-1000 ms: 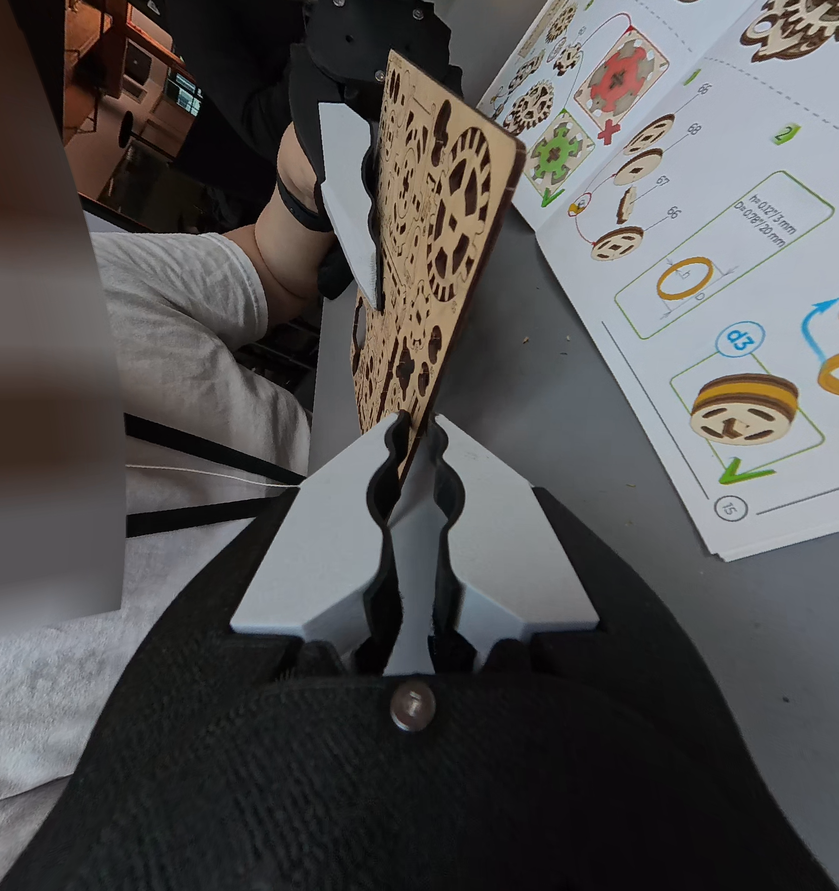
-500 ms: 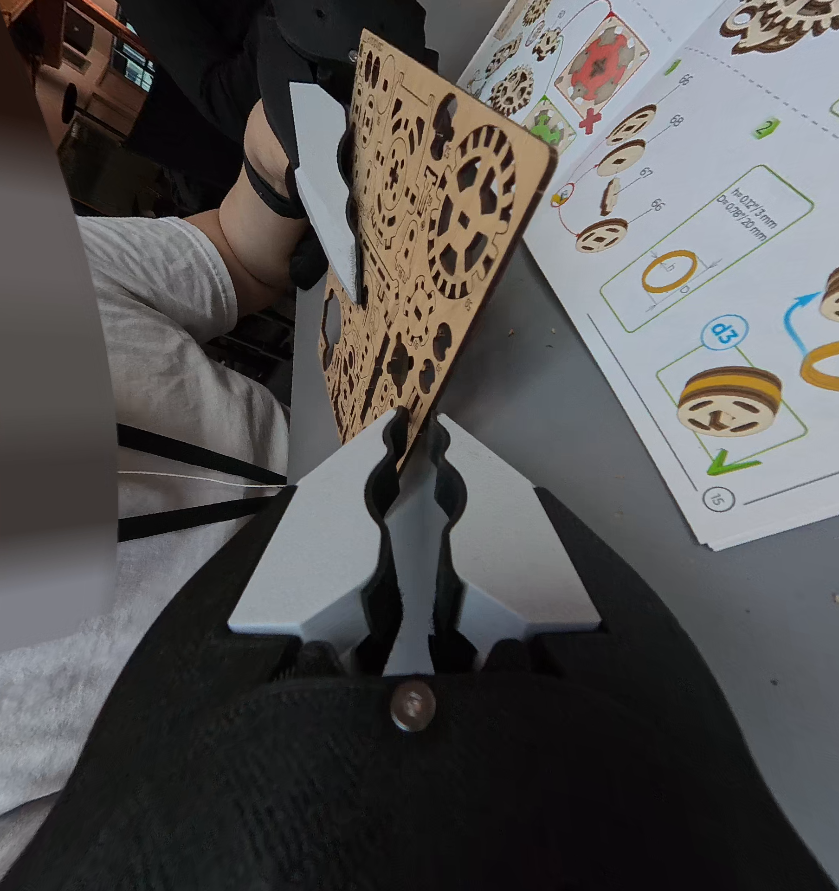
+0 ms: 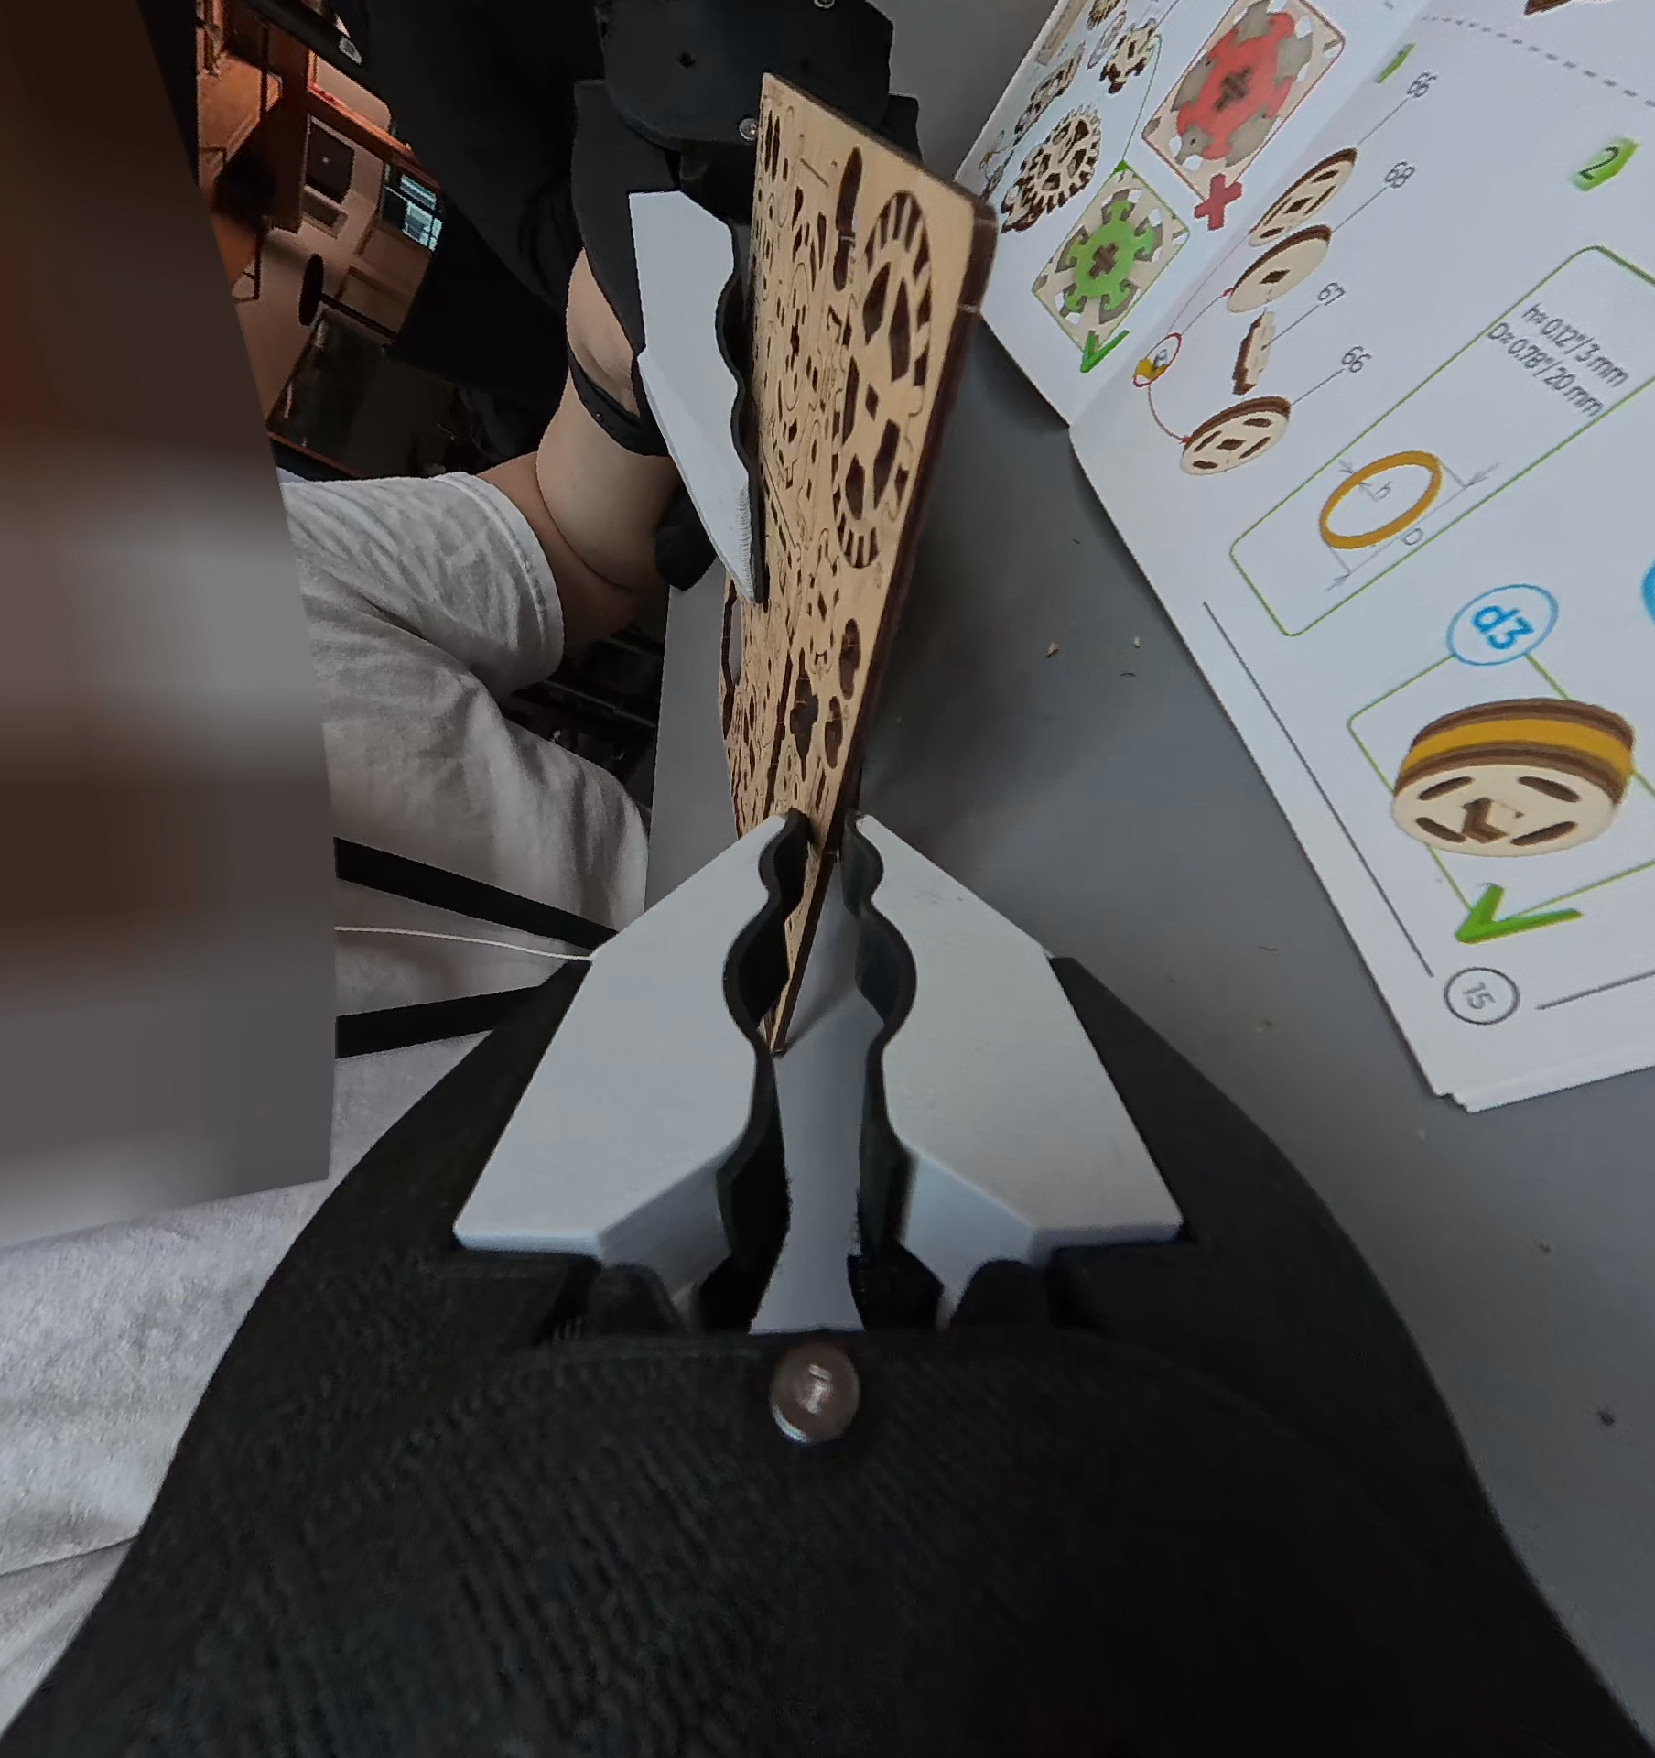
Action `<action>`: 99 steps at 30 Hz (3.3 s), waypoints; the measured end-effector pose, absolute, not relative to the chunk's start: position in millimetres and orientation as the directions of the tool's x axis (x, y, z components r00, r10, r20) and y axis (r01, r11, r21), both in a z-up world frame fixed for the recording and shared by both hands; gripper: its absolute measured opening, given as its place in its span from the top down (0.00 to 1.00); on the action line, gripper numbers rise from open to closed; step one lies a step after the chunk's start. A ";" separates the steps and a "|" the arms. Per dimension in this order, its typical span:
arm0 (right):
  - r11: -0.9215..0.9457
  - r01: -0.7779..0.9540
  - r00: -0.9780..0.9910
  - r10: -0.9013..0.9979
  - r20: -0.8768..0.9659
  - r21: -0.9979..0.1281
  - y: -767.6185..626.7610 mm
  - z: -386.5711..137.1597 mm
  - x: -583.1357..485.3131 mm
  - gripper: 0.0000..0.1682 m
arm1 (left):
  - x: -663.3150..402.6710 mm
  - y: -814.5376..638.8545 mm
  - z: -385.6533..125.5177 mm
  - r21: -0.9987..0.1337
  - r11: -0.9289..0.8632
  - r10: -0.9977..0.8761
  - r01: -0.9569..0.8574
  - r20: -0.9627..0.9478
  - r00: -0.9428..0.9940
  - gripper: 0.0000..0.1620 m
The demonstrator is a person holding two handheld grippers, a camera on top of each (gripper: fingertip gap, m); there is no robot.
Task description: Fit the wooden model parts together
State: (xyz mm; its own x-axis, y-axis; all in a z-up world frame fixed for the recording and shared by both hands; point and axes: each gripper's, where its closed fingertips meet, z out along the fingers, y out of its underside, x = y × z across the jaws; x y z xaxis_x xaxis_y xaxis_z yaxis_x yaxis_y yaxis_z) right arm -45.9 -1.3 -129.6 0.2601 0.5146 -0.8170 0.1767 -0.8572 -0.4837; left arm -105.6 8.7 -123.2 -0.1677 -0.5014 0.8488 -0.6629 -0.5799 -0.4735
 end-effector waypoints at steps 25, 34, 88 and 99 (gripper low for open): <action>-0.883 0.142 0.155 0.466 -0.871 -0.448 -6.9 -116.1 -34.6 0.96 | -106.7 9.9 -127.1 -0.446 -0.594 -0.489 -0.670 0.861 -0.140 0.99; -0.855 0.202 0.256 0.517 -0.817 -0.478 -13.6 -120.2 -42.8 0.96 | -106.9 9.7 -125.4 -0.458 -0.586 -0.495 -0.668 0.856 -0.152 0.99; -0.861 0.275 0.283 0.498 -0.820 -0.428 -22.9 -138.2 -53.7 0.95 | -108.6 8.5 -122.6 -0.478 -0.566 -0.514 -0.672 0.841 -0.166 0.99; -0.885 0.206 0.269 0.462 -0.845 -0.418 -12.4 -134.5 -51.7 0.97 | -108.4 8.4 -123.4 -0.478 -0.564 -0.516 -0.673 0.841 -0.165 0.99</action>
